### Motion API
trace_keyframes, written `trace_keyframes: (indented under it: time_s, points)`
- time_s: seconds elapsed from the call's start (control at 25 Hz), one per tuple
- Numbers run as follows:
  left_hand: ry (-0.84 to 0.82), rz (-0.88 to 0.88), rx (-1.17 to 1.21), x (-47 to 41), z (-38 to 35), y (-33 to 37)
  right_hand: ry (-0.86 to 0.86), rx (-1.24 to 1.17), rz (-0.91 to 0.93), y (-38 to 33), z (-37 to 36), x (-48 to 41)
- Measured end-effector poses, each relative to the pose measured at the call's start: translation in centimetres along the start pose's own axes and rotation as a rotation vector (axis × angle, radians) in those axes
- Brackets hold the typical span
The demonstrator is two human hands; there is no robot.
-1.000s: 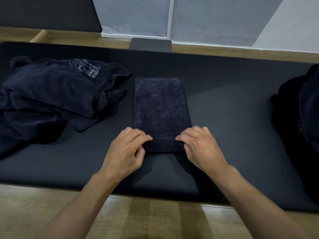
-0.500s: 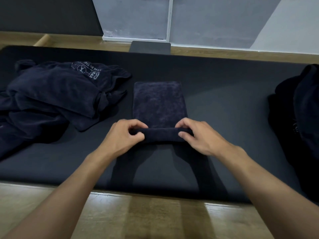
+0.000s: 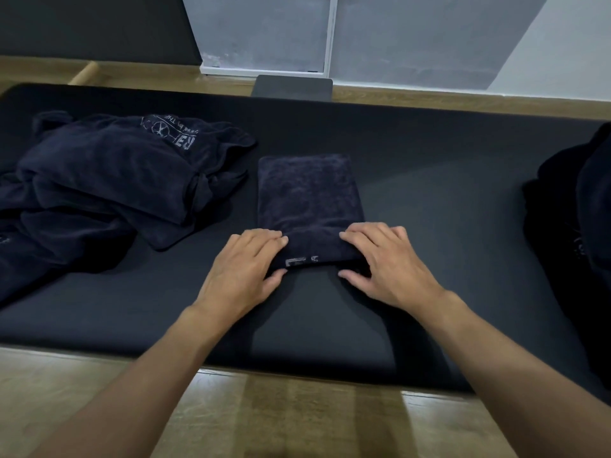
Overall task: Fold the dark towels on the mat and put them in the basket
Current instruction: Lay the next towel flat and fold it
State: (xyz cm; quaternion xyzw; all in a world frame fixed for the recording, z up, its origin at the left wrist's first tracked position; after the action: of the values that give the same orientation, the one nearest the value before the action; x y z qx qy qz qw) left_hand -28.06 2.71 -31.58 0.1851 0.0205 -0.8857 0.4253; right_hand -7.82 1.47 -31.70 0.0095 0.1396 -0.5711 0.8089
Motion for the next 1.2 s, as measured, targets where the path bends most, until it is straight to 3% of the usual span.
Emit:
trace_keyframes:
  time_s: [0.12, 0.32, 0.4, 0.48, 0.56, 0.72, 0.92, 1.0, 1.04, 1.12, 1.2]
  points:
    - [-0.03, 0.224, 0.248, -0.8, 0.1, -0.7, -0.106, 0.04, -0.027, 0.2, 0.0, -1.5]
    - [-0.21, 0.569, 0.728, -2.4, -0.5, -4.4, -0.392, -0.203, -0.214, 1.5, 0.1, -4.6]
    - [-0.256, 0.601, 0.83, -2.6, -0.7, -5.0, -0.5, -0.437, -0.314, 2.4, -0.4, -5.3]
    - [-0.248, 0.509, 0.715, -2.6, -0.4, -4.9, -0.576, -0.668, -0.413, 3.0, -1.0, -5.9]
    - [-0.191, 0.464, 0.638, -2.1, -0.2, -4.7, -0.529, -0.779, -0.481, 3.5, -1.0, -6.0]
    - [-0.144, 0.66, 0.822, -1.9, -1.1, -5.5, -0.164, -0.846, -0.51, 3.9, -0.6, -4.4]
    - [-0.216, 0.812, 0.73, -2.5, -1.7, -6.0, -0.208, -0.773, -0.601, 3.7, -1.8, -4.0]
    - [-0.132, 0.752, 0.592, -3.1, -1.4, -6.2, -0.232, -0.627, -0.638, 4.1, -2.2, -4.9]
    - [-0.032, 0.618, 0.431, -3.8, -0.6, -5.7, -0.184, -0.532, -0.619, 4.0, -1.9, -5.4]
    - [0.162, 0.205, 0.098, -4.5, 0.9, -2.7, 0.022, -0.339, -0.447, 3.0, -0.2, -6.1]
    - [0.19, -0.054, 0.004, -3.3, 0.5, -0.8, 0.204, -0.241, -0.168, 1.1, 1.0, -5.4]
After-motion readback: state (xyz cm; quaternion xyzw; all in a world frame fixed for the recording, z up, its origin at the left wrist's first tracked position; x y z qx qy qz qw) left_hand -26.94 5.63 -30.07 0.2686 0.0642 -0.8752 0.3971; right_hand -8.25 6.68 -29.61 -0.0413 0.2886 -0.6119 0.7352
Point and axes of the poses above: each hand's wrist, its own x-axis away from the middle knuckle, its own z-axis out of the back of the hand, y = z × x, the point moved 7 cm from there along -x, towards the middle knuckle, and after that the axes turned 3 degrees about -z, right-handed, at the moved point
